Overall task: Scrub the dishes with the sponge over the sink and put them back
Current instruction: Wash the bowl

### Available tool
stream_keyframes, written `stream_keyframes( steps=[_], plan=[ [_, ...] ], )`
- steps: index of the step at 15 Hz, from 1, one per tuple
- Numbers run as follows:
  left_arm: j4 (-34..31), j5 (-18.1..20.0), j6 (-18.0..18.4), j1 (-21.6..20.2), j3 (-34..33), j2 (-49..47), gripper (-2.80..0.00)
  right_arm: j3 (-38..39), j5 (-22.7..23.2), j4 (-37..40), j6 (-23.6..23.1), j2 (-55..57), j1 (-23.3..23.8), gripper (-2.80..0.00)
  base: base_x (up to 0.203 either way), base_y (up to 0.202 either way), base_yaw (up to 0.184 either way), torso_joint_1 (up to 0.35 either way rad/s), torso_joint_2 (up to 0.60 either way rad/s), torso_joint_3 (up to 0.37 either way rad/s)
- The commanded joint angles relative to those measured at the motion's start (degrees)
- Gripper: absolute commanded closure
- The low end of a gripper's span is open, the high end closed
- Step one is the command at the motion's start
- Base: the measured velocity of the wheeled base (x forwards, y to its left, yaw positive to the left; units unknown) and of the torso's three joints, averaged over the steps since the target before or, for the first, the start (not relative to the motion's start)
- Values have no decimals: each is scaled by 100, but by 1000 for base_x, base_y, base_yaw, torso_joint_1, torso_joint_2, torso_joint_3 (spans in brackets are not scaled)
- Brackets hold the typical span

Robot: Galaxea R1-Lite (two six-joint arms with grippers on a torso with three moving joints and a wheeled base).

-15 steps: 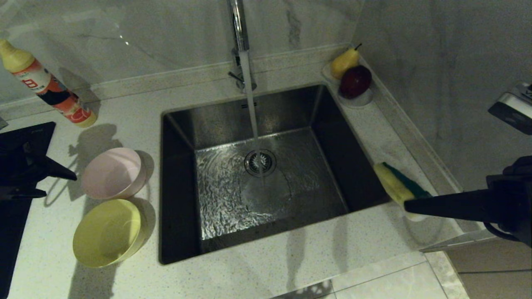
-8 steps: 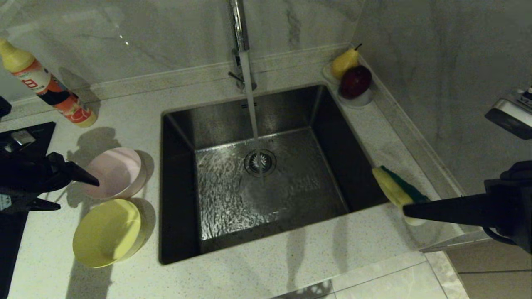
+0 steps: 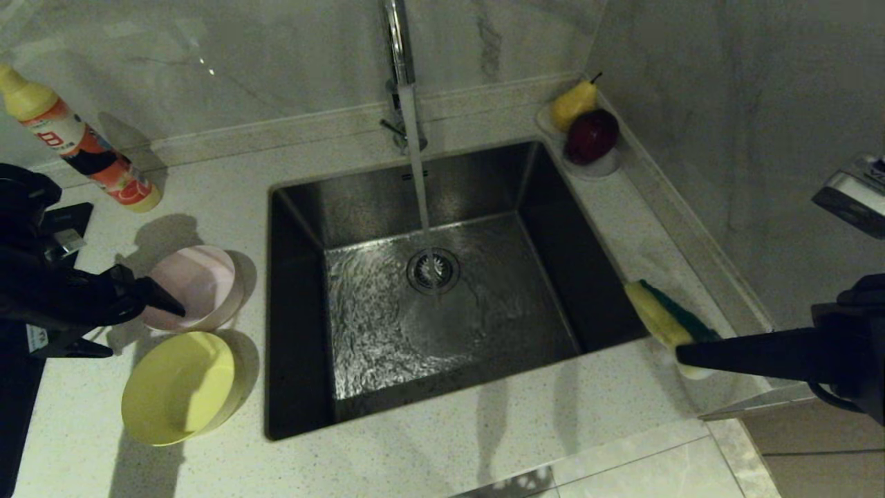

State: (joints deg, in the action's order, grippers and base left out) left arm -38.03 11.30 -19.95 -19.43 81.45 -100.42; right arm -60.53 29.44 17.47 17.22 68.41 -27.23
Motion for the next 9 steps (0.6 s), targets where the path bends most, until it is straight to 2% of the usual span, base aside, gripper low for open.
stream_keyframes(
  steps=[1, 5, 6, 7, 9],
  plan=[
    [6, -14, -27, 26, 29, -66, -280, 15, 18, 10, 9, -36, 31, 0, 0, 0, 0, 0, 0, 0],
    [6, -90, -59, 91, 5, -74, -280, 41, 27, 10, 9, -56, 78, 0, 0, 0, 0, 0, 0, 0],
    [6, -128, -62, 106, -6, -74, -86, 41, 27, 10, 9, -65, 78, 0, 0, 0, 0, 0, 0, 0],
    [-3, -137, -53, 106, -15, -83, 0, 41, 27, 10, 9, -65, 78, 0, 0, 0, 0, 0, 0, 0],
    [15, -186, -196, 115, 16, -107, 0, 50, 35, 10, 27, -74, 95, 0, 0, 0, 0, 0, 0, 0]
  ],
)
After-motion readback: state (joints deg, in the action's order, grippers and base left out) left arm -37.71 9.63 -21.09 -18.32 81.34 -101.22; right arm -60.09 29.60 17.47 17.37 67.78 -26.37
